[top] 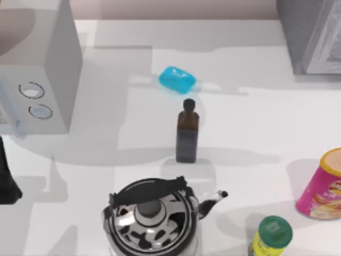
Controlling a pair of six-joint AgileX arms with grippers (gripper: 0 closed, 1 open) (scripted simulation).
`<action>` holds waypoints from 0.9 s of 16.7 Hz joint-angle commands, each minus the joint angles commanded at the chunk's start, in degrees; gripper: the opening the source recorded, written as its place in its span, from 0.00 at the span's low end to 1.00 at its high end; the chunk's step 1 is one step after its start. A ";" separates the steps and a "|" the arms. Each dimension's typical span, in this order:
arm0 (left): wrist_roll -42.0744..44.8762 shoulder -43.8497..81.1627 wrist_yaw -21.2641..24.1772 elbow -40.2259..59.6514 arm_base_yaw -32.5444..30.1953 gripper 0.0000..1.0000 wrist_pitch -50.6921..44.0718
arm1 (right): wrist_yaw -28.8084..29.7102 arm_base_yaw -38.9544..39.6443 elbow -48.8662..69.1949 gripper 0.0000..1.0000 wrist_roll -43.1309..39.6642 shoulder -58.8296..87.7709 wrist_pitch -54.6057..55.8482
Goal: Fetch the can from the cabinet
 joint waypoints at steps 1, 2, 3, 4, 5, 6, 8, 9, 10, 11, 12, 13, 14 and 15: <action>0.00 0.00 0.00 0.00 0.00 1.00 0.00 | -0.72 0.60 -1.23 0.00 -0.87 -0.55 0.14; 0.00 0.00 0.00 0.00 0.00 1.00 0.00 | -1.20 1.02 -2.02 0.00 -1.41 -0.89 0.19; 0.00 0.00 0.00 0.00 0.00 1.00 0.00 | -1.34 1.15 -2.25 0.00 -1.56 -0.98 0.19; 0.00 0.00 0.00 0.00 0.00 1.00 0.00 | -1.34 1.15 -2.25 0.00 -1.56 -0.98 0.19; 0.00 0.00 0.00 0.00 0.00 1.00 0.00 | -1.34 1.15 -2.25 0.00 -1.56 -0.98 0.19; 0.00 0.00 0.00 0.00 0.00 1.00 0.00 | -1.34 1.15 -2.25 0.00 -1.56 -0.98 0.19; 0.00 0.00 0.00 0.00 0.00 1.00 0.00 | -1.34 1.15 -2.25 0.15 -1.56 -0.98 0.19; 0.00 0.00 0.00 0.00 0.00 1.00 0.00 | -1.34 1.15 -2.25 0.23 -1.56 -0.98 0.19; 0.00 0.00 0.00 0.00 0.00 1.00 0.00 | -1.34 1.15 -2.25 0.30 -1.56 -0.98 0.19; 0.00 0.00 0.00 0.00 0.00 1.00 0.00 | -1.34 1.15 -2.25 0.38 -1.56 -0.98 0.19; 0.00 0.00 0.00 0.00 0.00 1.00 0.00 | -1.34 1.15 -2.25 0.45 -1.56 -0.98 0.19; 0.00 0.00 0.00 0.00 0.00 1.00 0.00 | -1.34 1.15 -2.25 0.53 -1.56 -0.98 0.19; 0.00 0.00 0.00 0.00 0.00 1.00 0.00 | -1.34 1.15 -2.25 0.60 -1.56 -0.98 0.19; 0.00 0.00 0.00 0.00 0.00 1.00 0.00 | -1.34 1.15 -2.25 0.68 -1.56 -0.98 0.19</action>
